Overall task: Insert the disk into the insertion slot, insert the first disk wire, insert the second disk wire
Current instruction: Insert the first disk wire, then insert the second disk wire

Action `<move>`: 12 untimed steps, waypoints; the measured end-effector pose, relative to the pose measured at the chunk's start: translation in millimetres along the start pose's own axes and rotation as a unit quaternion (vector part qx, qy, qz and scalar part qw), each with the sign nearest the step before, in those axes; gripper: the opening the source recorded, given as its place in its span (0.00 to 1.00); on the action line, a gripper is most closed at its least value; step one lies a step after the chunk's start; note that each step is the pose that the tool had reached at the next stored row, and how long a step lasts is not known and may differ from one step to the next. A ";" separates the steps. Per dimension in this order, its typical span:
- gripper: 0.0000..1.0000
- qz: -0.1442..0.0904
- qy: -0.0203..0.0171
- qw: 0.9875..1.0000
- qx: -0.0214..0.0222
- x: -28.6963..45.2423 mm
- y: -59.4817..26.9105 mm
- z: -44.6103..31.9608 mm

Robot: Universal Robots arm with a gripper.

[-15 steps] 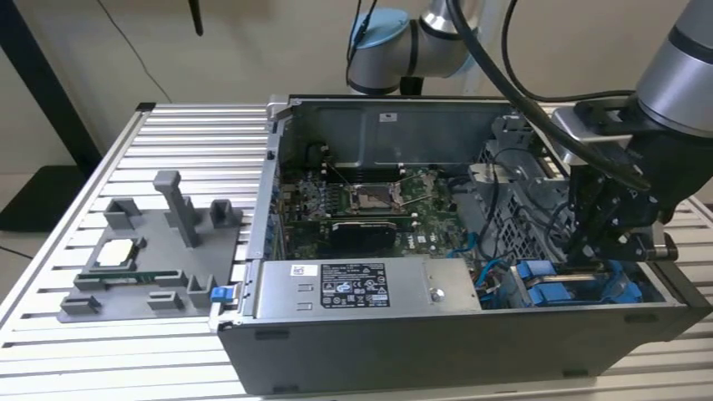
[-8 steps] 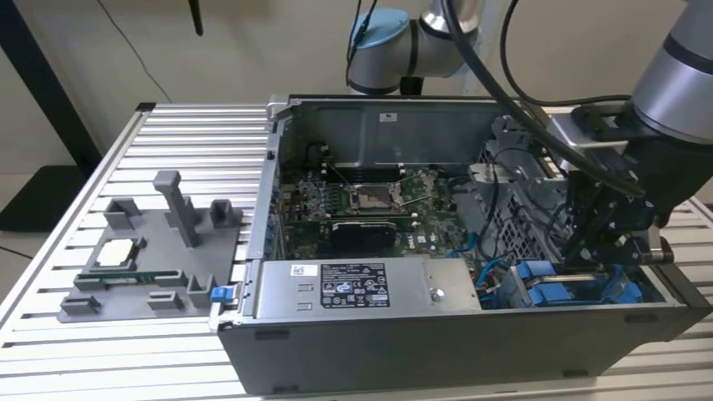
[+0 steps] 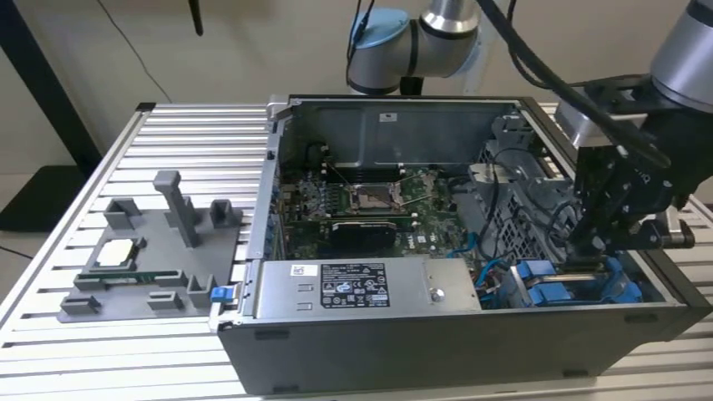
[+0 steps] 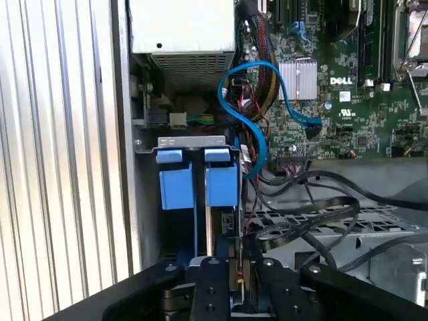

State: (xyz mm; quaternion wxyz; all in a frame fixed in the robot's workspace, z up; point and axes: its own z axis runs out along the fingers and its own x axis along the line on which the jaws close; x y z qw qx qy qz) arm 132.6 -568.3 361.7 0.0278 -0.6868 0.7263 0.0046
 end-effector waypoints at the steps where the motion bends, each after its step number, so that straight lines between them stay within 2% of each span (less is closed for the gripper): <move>1: 1.00 0.000 0.000 1.000 0.000 -0.2 -0.1 -4.9; 4: 1.00 0.000 0.000 1.000 0.000 -0.9 -0.6 -18.4; 5: 1.00 0.000 0.000 1.000 0.000 -1.3 -0.9 -27.6; 8: 1.00 0.000 0.000 1.000 0.000 -1.9 -1.3 -40.7; 9: 1.00 0.000 0.000 1.000 0.000 -2.0 -1.4 -44.0; 12: 1.00 0.000 0.000 1.000 0.000 -2.1 -1.4 -45.0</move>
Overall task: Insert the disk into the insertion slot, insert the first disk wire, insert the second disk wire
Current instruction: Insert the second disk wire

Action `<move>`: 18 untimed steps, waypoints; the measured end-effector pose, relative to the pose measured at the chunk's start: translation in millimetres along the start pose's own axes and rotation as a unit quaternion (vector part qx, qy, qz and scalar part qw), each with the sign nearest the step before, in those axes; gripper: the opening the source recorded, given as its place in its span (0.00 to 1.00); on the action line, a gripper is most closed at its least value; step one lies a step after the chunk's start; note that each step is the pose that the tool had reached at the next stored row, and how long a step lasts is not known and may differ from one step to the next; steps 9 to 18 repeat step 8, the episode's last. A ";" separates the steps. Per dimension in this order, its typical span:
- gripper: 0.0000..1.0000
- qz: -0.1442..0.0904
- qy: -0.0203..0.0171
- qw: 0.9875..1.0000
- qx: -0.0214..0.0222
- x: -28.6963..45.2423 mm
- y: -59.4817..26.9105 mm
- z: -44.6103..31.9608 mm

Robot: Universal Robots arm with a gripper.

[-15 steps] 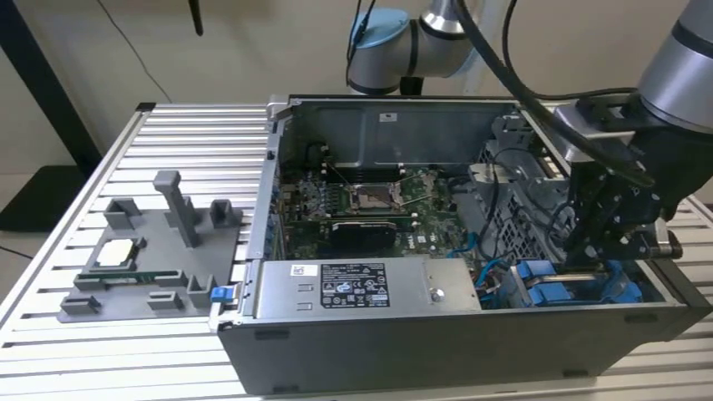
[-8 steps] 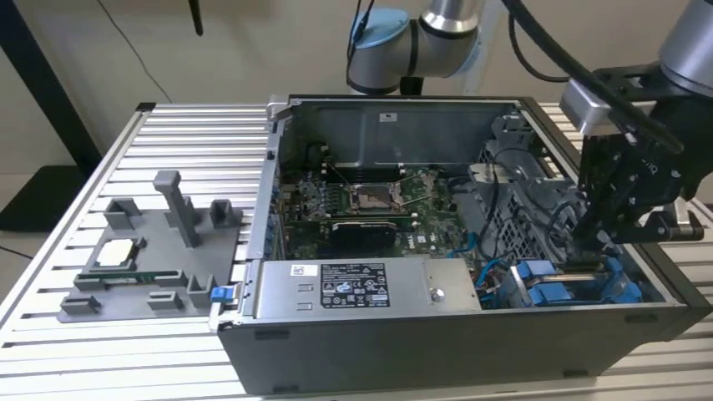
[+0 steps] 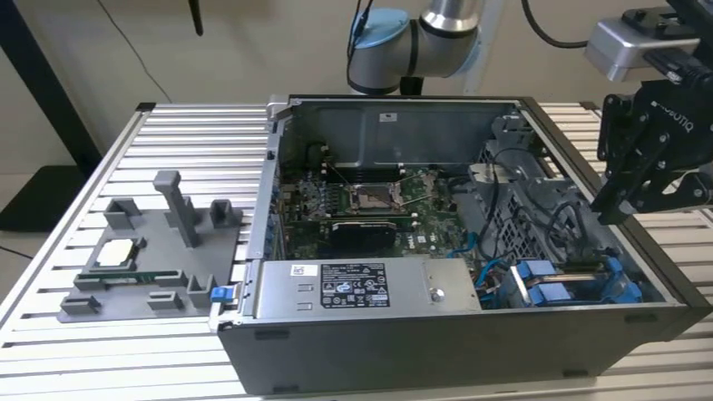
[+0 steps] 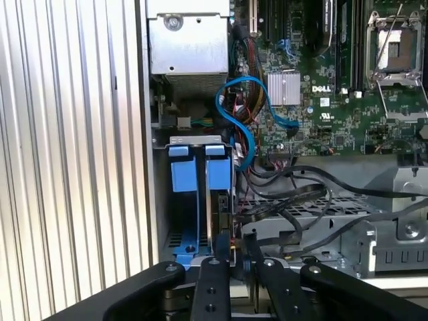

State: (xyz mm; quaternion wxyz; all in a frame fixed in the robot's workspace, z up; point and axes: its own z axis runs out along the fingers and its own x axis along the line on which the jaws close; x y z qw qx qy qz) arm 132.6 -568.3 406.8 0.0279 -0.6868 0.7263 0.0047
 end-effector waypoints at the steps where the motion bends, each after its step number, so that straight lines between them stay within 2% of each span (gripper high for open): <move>1: 1.00 0.000 0.000 1.000 0.000 0.0 0.0 0.0; 18: 1.00 0.000 0.000 1.000 0.000 0.0 0.0 -0.1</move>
